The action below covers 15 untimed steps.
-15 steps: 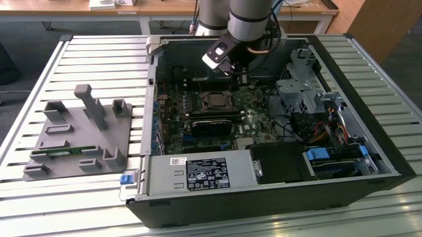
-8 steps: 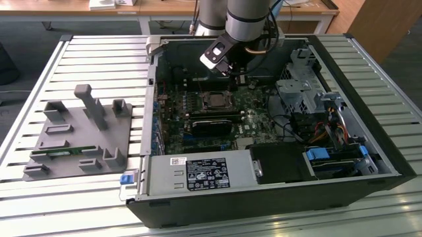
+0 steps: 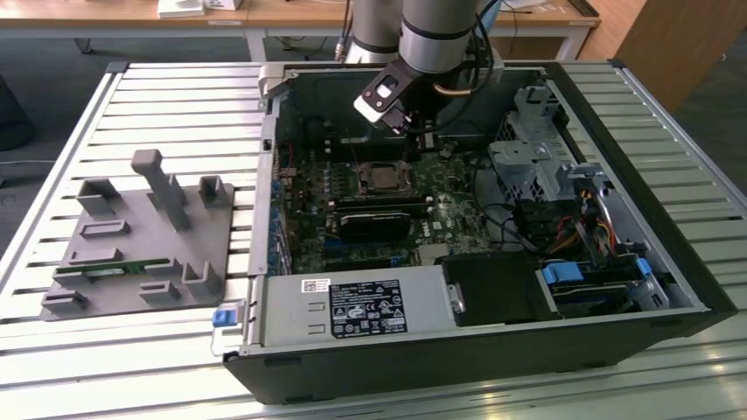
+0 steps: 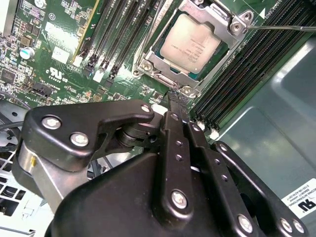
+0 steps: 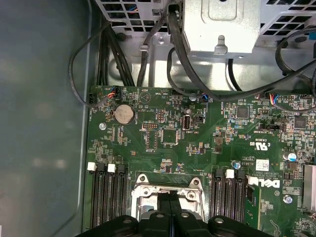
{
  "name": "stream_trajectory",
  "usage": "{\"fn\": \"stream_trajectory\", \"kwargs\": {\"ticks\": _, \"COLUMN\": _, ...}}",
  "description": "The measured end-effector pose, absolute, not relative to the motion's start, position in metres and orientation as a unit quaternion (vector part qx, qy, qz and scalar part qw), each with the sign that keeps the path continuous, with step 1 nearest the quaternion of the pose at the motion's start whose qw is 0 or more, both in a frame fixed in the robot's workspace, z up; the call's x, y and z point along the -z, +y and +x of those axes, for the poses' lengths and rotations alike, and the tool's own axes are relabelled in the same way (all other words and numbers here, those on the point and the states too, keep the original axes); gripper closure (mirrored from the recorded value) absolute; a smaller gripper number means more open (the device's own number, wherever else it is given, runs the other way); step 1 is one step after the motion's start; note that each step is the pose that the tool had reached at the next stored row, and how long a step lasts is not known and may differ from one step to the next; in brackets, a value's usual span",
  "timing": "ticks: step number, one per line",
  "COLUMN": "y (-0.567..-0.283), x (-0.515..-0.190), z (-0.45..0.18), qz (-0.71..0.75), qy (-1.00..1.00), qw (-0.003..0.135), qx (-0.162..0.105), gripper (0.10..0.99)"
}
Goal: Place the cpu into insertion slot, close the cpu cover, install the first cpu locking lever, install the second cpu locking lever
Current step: 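Close the cpu cover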
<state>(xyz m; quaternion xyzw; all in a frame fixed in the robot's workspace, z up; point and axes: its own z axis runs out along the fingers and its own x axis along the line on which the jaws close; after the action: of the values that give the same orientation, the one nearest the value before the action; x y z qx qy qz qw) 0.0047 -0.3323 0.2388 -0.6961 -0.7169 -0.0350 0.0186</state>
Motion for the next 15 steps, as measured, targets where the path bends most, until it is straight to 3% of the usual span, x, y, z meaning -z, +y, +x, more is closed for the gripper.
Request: {"fn": "stream_trajectory", "kwargs": {"ticks": 15, "y": -0.332, "x": -0.235, "z": -0.013, "qz": -0.696, "qy": -0.717, "qw": 0.018, "qx": 0.035, "gripper": 0.980}}
